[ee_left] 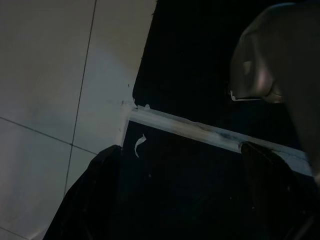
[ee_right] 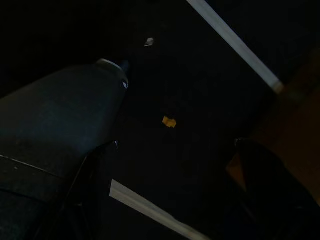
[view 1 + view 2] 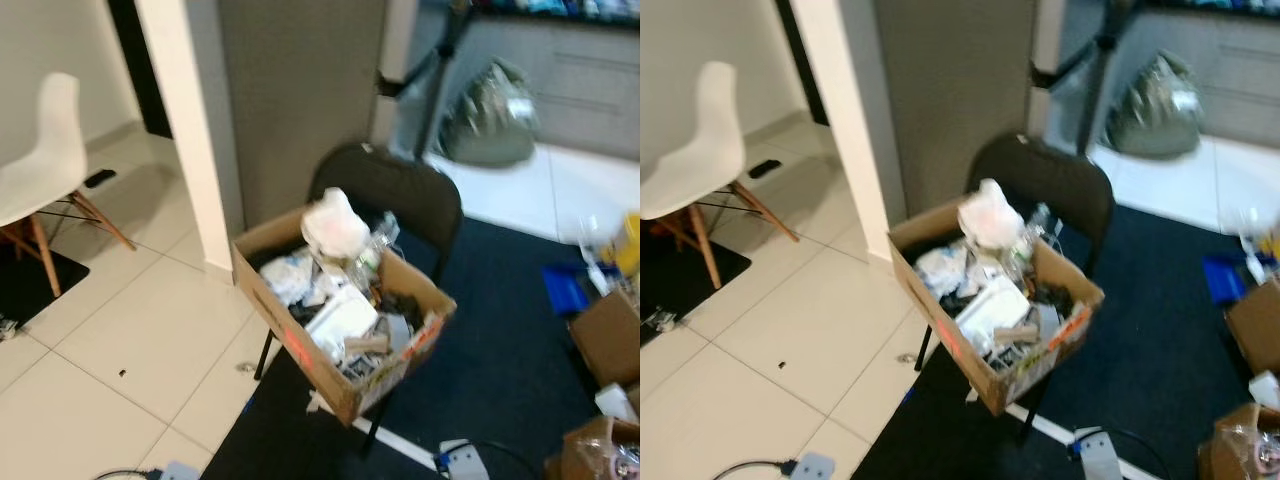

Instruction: Picking trash to rubbish bin

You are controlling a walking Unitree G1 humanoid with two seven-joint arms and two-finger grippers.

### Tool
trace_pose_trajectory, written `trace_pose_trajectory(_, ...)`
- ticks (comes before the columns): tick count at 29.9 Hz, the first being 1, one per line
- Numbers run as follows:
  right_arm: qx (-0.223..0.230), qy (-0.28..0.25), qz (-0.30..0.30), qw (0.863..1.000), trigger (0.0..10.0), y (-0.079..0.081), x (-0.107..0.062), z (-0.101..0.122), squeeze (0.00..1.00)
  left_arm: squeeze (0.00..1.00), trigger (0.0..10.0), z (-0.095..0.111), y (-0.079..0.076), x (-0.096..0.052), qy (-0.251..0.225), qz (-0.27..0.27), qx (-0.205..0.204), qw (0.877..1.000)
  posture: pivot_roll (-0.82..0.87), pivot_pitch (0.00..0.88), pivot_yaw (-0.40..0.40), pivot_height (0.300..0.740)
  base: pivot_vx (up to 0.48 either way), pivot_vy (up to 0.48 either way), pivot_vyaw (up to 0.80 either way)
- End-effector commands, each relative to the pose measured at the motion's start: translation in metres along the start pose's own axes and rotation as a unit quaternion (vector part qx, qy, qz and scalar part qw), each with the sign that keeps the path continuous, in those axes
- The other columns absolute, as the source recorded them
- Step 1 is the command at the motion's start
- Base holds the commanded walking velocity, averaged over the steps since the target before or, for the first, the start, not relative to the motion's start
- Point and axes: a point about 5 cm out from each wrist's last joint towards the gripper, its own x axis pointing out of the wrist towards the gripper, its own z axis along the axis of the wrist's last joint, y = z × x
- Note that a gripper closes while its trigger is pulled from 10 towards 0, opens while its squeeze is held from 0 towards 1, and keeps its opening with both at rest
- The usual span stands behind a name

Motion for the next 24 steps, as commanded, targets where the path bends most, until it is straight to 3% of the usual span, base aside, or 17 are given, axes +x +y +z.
trace_pose_trajectory(1, -0.01, 0.011, 0.015, 1.0, 10.0, 0.0065, 0.0004, -0.0047, 0.0, 0.0, 10.0, 0.0026, 0.0019, 0.0001, -0.003, 0.001, 0.006, 1.0, 0.13, 0.01, -0.021, 0.74, 0.0, 0.0, 0.75)
trace_pose_trajectory(3, -0.046, 0.01, 0.019, 0.999, 10.0, 0.0071, 0.001, 0.0003, 0.0, 0.0, 10.0, 0.0054, 0.002, 0.0004, -0.005, 0.0, 0.01, 1.0, 0.12, 0.005, -0.021, 0.74, 0.0, 0.0, 0.75)
trace_pose_trajectory(7, -0.063, 0.011, 0.024, 0.998, 10.0, 0.0082, 0.0014, 0.0032, 0.0, 0.0, 10.0, 0.0077, 0.0017, 0.0007, -0.007, 0.0, 0.011, 1.0, 0.12, 0.0, -0.022, 0.74, 0.0, 0.0, 0.75)
trace_pose_trajectory(24, -0.086, 0.026, 0.033, 0.995, 10.0, 0.0123, 0.0013, -0.0028, 0.0, 0.0, 10.0, 0.0069, 0.0008, 0.0007, -0.006, 0.001, 0.005, 1.0, 0.13, 0.003, -0.025, 0.74, 0.0, 0.0, 0.75)
